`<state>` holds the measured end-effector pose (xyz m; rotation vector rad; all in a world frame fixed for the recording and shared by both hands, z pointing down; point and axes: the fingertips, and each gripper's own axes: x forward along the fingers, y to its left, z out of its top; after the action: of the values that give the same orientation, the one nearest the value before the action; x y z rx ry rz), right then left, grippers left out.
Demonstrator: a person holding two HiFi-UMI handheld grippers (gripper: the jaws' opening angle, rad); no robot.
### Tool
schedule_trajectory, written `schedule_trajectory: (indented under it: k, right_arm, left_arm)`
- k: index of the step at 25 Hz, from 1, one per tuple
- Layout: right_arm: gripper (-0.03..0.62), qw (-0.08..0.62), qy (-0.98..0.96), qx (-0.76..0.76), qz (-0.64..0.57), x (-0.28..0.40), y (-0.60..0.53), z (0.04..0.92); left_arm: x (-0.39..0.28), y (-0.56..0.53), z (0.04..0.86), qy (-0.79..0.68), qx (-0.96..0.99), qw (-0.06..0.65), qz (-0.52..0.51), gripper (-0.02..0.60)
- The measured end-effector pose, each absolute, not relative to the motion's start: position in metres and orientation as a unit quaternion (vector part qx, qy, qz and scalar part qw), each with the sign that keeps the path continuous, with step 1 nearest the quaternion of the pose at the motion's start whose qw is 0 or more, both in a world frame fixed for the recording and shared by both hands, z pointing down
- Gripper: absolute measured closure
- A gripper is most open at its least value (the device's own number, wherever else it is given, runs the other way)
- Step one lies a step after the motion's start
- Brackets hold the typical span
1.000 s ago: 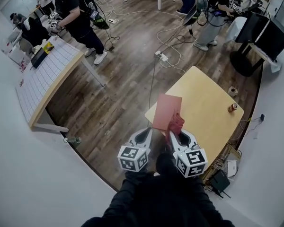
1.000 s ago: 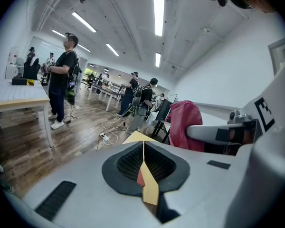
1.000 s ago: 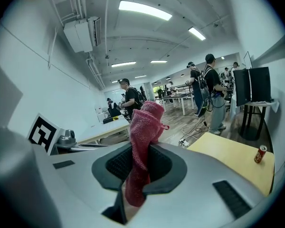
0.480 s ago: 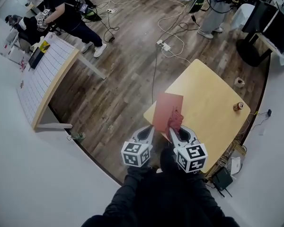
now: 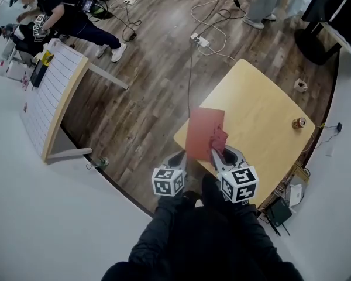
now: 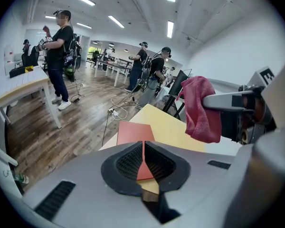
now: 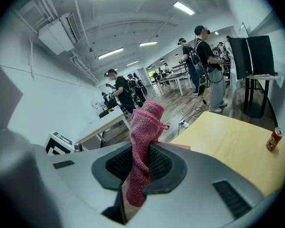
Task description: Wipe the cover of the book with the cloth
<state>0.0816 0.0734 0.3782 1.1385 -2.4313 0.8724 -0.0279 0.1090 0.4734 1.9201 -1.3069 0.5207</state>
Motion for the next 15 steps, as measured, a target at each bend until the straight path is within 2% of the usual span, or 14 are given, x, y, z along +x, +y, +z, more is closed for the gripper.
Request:
schedule_trajectory:
  k: [11, 14, 15]
  right_arm:
    - [0.519, 0.2, -0.839, 0.383, 0.331, 0.071, 0.061, 0.422]
    - [0.519, 0.211, -0.836, 0.383, 0.332, 0.059, 0.057, 0.43]
    - [0.519, 0.215, -0.834, 0.385, 0.332, 0.056, 0.054, 0.433]
  left_arm:
    - [-0.052, 0.107, 0.538, -0.511, 0.717, 0.406, 0.245, 0.539]
    - [-0.06, 0.104, 0.557, -0.5, 0.712, 0.427, 0.247, 0.456]
    - [-0.061, 0.103, 0.564, -0.494, 0.711, 0.434, 0.249, 0.453]
